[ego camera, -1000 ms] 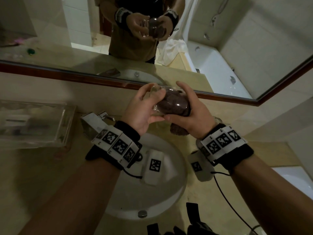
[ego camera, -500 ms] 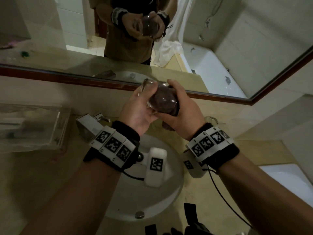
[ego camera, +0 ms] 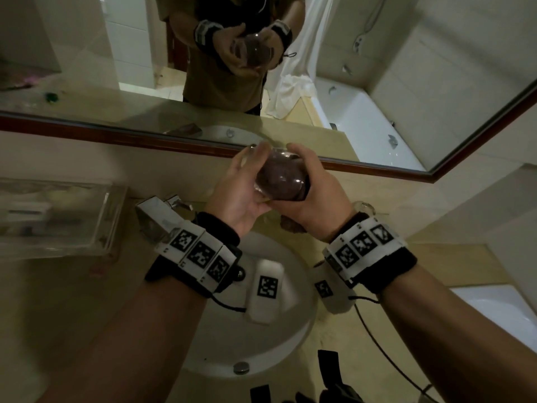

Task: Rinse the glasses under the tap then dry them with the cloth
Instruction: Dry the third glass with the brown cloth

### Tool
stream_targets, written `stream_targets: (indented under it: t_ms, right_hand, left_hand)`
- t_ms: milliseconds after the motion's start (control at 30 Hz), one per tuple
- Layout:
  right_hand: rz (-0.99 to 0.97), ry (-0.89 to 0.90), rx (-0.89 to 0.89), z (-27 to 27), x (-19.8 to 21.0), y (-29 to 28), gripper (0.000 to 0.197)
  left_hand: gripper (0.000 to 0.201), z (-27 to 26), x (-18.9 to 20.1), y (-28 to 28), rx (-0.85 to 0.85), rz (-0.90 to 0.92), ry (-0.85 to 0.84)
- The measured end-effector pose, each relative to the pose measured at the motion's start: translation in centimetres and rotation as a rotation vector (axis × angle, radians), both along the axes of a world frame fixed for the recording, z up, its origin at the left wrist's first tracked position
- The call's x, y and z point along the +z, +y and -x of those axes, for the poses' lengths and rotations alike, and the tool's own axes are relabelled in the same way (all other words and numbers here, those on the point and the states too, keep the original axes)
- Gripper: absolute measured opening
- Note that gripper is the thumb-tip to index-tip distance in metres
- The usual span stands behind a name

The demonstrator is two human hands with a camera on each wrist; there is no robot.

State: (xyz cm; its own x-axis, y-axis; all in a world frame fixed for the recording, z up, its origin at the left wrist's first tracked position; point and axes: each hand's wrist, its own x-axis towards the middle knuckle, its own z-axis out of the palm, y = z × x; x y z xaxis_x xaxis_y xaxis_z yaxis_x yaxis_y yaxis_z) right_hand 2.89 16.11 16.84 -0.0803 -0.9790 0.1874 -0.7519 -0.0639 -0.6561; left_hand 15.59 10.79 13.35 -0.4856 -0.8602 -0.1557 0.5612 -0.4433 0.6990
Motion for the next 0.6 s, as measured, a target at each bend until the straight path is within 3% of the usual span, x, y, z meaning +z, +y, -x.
stream_targets:
  t_ms: [133,300,333,400,533,600]
  right_hand:
    - [0.045,0.080,0.000,-0.6,0.2,0.7,0.085]
    - [-0.079,-0.417,-0.052,0.1,0.4,-0.5,0.083]
    - [-0.109,-0.439,-0.044,0.2,0.4,-0.7,0.080]
    - [-0.102,-0.354,-0.034,0.1,0.7,-0.4,0.075]
    - [0.058,0.176,0.026,-0.4,1.1,0.7,0.085]
    - [0.097,0.272,0.034,-0.8,1.0,1.1,0.088]
  left_hand:
    - [0.045,0.1,0.2,0.1,0.042,0.016,0.017]
    - [0.066,-0.2,0.5,0.0,0.075,0.089,-0.022]
    - [0.066,-0.3,0.5,0.1,0.073,0.087,-0.013]
    - [0.062,-0.4,0.1,0.1,0.056,0.060,0.025]
    - [0.070,-0.6,0.3,0.3,0.002,0.029,0.056]
    - [0.070,-0.6,0.6,0.4,0.016,0.029,0.071]
